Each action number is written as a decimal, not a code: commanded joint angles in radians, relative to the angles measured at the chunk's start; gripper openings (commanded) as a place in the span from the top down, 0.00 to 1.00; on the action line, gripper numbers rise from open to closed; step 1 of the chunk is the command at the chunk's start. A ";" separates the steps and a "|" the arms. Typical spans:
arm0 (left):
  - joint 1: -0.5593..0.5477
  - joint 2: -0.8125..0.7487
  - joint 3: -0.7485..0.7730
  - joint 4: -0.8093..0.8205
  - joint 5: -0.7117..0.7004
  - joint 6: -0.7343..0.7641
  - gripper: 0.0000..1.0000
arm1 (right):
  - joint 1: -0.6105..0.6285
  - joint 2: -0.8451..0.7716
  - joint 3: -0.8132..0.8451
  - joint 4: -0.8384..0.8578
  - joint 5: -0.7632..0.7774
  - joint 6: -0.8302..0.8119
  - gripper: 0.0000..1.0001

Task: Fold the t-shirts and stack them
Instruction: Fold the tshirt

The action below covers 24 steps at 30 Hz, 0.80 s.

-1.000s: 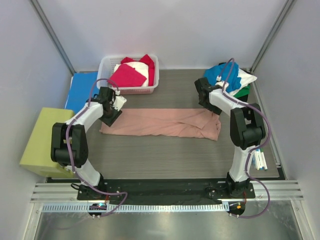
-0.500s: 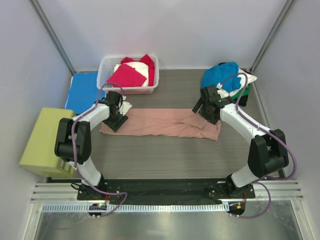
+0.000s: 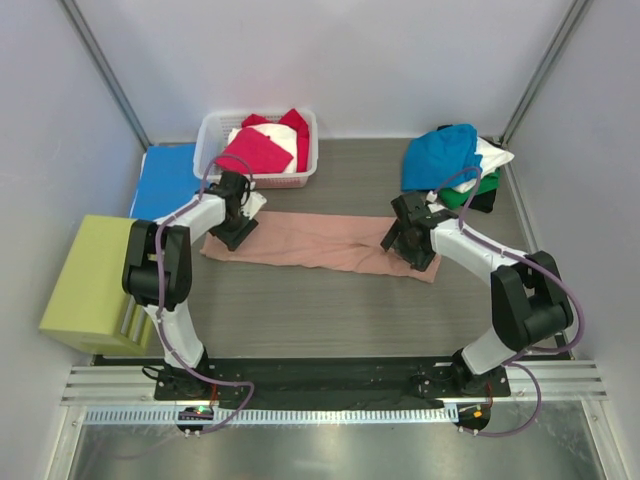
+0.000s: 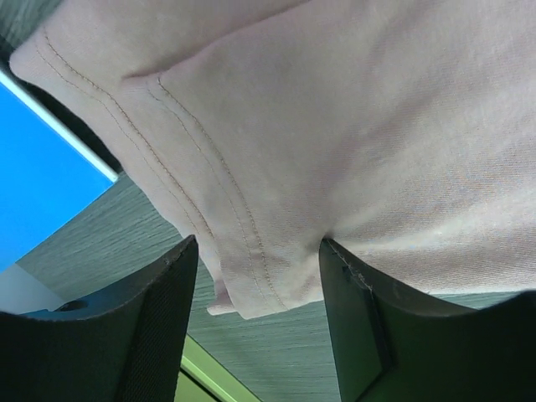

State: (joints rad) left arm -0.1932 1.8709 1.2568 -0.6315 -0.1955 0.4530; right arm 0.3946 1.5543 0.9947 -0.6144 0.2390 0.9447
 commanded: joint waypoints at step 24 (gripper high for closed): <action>0.066 -0.156 -0.158 0.030 0.031 0.024 0.43 | -0.057 -0.079 -0.134 -0.097 0.183 -0.050 0.25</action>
State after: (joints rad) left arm -0.1341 1.7683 1.1221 -0.6159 -0.1963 0.4858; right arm 0.3607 1.5063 0.8711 -0.6590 0.3851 0.9470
